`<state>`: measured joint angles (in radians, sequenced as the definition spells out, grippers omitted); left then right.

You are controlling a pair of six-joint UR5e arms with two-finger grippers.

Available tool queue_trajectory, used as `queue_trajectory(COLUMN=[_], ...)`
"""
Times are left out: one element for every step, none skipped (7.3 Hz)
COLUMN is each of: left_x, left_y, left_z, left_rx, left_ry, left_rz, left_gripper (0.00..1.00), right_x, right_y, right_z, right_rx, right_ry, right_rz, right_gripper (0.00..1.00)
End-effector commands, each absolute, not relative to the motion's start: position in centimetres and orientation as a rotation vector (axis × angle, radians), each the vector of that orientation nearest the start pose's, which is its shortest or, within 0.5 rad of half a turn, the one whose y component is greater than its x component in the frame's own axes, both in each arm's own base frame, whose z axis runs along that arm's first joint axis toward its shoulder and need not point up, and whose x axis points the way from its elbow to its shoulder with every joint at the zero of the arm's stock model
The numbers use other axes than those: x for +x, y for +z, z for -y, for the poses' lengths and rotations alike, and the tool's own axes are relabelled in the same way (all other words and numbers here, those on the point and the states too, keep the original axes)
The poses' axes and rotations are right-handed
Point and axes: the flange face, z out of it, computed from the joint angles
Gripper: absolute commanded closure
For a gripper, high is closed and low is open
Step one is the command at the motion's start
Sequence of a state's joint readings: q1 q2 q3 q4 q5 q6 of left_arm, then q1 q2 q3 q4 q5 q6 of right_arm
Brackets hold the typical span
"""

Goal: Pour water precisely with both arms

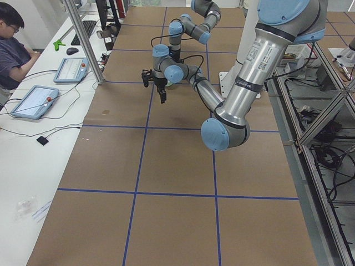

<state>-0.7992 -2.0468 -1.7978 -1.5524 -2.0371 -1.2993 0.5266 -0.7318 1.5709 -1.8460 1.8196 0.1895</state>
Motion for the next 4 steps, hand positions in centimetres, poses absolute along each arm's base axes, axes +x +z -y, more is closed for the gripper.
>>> queue_trajectory(left_x=[37.4, 37.4, 37.4, 37.4], left_y=[29.3, 29.3, 29.3, 29.3], left_z=[51.1, 51.1, 51.1, 51.1], left_rx=[-0.043, -0.043, -0.043, -0.043], left_ry=[-0.339, -0.339, -0.339, -0.339], left_rz=[-0.809, -0.809, -0.809, -0.809], left_gripper=[0.0, 0.0, 0.0, 0.0], right_x=[-56.1, -56.3, -56.9, -57.1], right_y=[17.9, 17.9, 17.3, 17.1], right_z=[45.3, 45.4, 45.7, 45.9], right_rx=[0.301, 0.287, 0.28, 0.281], right_ry=[-0.912, -0.913, -0.916, -0.923], right_rz=[0.52, 0.51, 0.504, 0.503], right_gripper=[1.0, 1.0, 1.0, 1.0])
